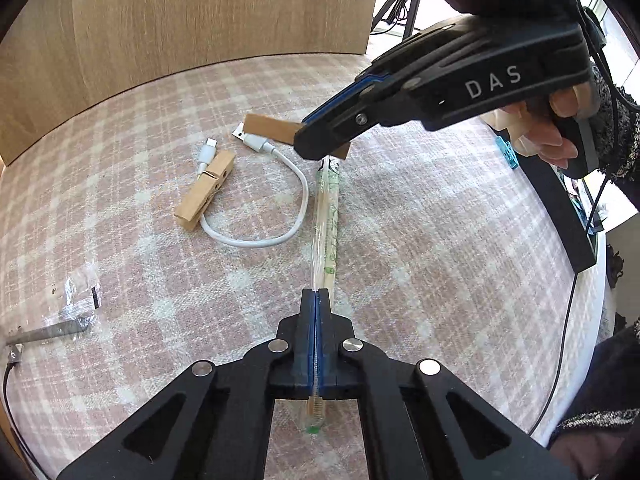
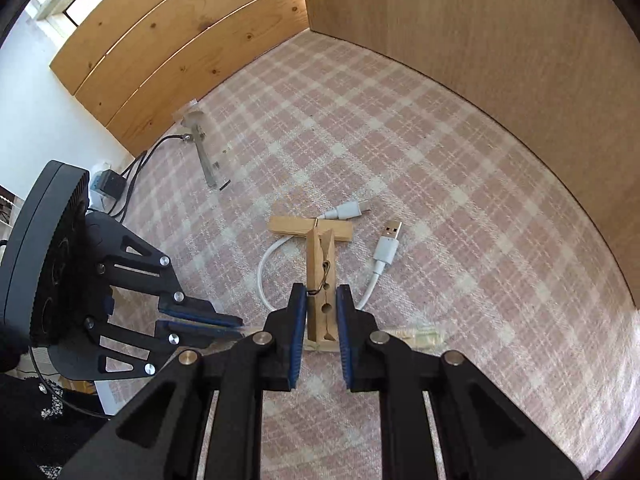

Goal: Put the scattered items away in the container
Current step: 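Grasp the bamboo stick with left tool while right tool grasps a wooden clothespin, then carry bamboo stick and wooden clothespin over the black tray and release them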

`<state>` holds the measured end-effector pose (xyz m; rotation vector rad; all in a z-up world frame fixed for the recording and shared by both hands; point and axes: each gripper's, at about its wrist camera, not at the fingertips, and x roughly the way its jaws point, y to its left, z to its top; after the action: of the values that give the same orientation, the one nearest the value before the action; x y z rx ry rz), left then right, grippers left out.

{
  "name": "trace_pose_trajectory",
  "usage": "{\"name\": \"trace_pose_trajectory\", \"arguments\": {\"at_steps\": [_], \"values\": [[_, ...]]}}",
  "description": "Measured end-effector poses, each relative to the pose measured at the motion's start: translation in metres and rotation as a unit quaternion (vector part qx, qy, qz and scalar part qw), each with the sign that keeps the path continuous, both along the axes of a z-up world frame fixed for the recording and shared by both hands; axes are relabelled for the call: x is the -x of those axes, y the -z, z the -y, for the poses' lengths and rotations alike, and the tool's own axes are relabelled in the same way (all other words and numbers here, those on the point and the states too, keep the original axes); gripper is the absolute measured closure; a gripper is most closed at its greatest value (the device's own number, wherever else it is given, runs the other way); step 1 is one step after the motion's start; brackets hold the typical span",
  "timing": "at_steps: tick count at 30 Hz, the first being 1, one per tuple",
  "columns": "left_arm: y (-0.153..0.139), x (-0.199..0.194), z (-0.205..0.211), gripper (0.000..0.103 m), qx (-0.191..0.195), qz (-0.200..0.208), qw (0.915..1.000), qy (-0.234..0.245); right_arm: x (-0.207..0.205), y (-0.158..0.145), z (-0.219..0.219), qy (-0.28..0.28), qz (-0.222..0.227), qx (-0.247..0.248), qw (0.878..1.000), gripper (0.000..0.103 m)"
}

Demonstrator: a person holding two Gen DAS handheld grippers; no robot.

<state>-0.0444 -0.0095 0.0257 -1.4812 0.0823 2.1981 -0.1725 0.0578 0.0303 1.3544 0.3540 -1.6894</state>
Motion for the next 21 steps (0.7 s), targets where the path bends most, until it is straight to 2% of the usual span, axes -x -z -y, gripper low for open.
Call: {"name": "trace_pose_trajectory", "arguments": {"at_steps": [4,8,10,13,14,18,21], "values": [[-0.003,-0.014,-0.004,0.103,-0.020,0.004,0.9998,-0.006,-0.005,-0.011,-0.030,0.042,0.007,0.027,0.999,0.088],[-0.004,-0.018,-0.003,0.103,-0.019,0.003,0.9995,-0.025,-0.011,-0.016,-0.056,0.077,0.008,0.039,0.996,0.088],[-0.013,-0.020,-0.014,0.103,-0.042,-0.003,0.9986,-0.032,-0.014,-0.020,-0.067,0.096,0.003,0.044,0.994,0.088],[-0.028,-0.022,-0.018,0.103,-0.057,-0.019,0.9977,-0.032,-0.017,-0.032,-0.092,0.128,-0.001,0.062,0.990,0.088],[-0.032,-0.011,-0.015,0.103,-0.064,-0.024,0.9972,-0.032,-0.019,-0.036,-0.102,0.140,-0.004,0.069,0.988,0.088],[-0.057,-0.010,-0.018,0.103,-0.103,-0.035,0.9931,-0.044,-0.029,-0.058,-0.150,0.196,-0.015,0.094,0.976,0.088],[-0.077,-0.005,-0.035,0.103,-0.133,-0.047,0.9895,-0.028,-0.044,-0.073,-0.197,0.253,-0.026,0.106,0.961,0.088]]}}
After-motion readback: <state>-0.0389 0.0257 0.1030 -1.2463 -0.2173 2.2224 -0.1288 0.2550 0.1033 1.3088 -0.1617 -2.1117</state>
